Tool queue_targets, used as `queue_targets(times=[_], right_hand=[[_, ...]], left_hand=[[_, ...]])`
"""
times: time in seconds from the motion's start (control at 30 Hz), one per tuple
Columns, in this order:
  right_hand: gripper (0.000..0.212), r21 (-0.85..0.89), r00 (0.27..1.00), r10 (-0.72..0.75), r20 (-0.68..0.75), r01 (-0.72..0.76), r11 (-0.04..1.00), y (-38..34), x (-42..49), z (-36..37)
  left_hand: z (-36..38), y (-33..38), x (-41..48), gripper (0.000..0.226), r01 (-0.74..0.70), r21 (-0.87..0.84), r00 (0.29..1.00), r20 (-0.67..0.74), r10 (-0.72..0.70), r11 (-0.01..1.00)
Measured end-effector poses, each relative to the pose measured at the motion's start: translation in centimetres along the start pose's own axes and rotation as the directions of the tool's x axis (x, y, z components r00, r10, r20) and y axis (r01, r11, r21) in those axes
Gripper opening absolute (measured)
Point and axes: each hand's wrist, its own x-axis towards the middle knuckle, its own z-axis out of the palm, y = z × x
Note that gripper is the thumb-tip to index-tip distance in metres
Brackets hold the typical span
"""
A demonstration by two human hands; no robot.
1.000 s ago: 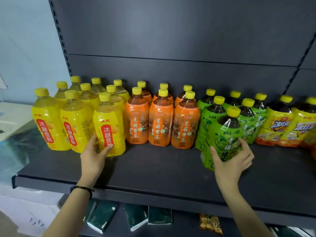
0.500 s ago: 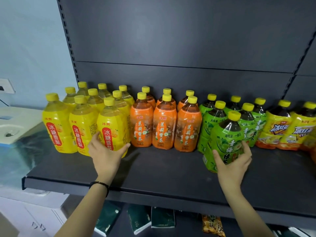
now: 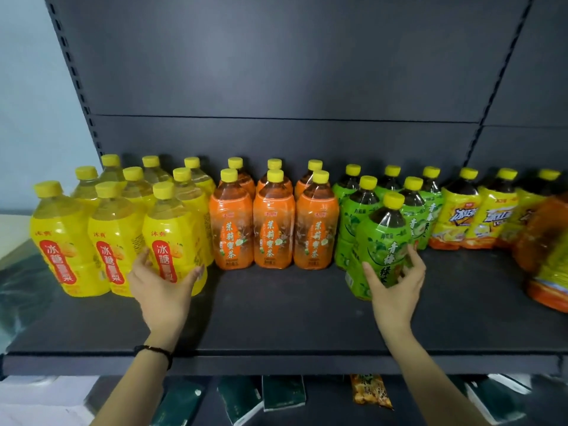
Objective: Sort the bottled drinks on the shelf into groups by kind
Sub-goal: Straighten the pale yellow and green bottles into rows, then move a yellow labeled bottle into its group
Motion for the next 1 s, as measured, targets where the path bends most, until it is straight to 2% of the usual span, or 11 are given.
queue_targets(times=[0.07,0.13,0.2,0.27,0.37,0.43,0.63,0.73,0.87,1.0], right_hand=[[0.076,0.012,0.996,0.061,0.064,-0.062,0.998,0.1,-0.8,-0.2],[0.06,-0.021,0.995,0.06,0.075,-0.058,0.998,0.0,-1.2,-0.2],[0.033,-0.075,0.998,-0.003,0.058,0.008,0.997,-0.2,-1.1,-0.8],[0.016,-0.076,0.993,0.003,0.118,0.006,0.997,0.0,-0.3,-2.4],[0.016,-0.058,0.955,0.061,0.289,-0.046,0.997,0.1,0.8,-5.9],[0.024,-0.081,0.928,0.08,0.365,-0.054,0.995,0.4,1.7,-8.8],[0.044,-0.179,0.882,0.085,0.464,0.0,0.984,2.1,5.5,-18.5],[0.051,-0.218,0.872,0.073,0.485,0.04,0.975,3.7,7.4,-23.3],[0.052,-0.255,0.87,0.076,0.488,0.059,0.965,6.2,9.6,-29.6],[0.043,-0.256,0.899,0.094,0.428,0.02,0.967,7.6,11.7,-34.7]], left_hand=[[-0.8,-2.2,-2.0,0.072,0.071,-0.033,0.997,-0.03,-0.072,0.997],[-1.4,-2.8,-3.8,0.04,0.152,-0.094,0.988,-0.022,-0.155,0.984],[-0.8,-0.9,-4.8,0.018,0.183,-0.136,0.98,0.102,-0.17,0.974],[0.5,1.4,-5.7,0.011,0.105,-0.109,0.961,0.267,-0.073,0.988],[2.7,5.0,-8.6,0.018,-0.103,-0.063,0.904,0.41,0.12,0.993],[4.1,7.4,-11.4,0.025,-0.173,-0.066,0.868,0.461,0.184,0.983],[9.0,14.3,-21.1,0.037,-0.216,-0.169,0.749,0.604,0.274,0.962],[11.6,16.4,-25.7,0.043,-0.21,-0.148,0.732,0.632,0.256,0.966],[14.5,19.1,-31.6,0.046,-0.24,-0.144,0.693,0.667,0.273,0.96],[17.1,22.2,-35.3,0.049,-0.227,-0.176,0.649,0.706,0.284,0.958]])
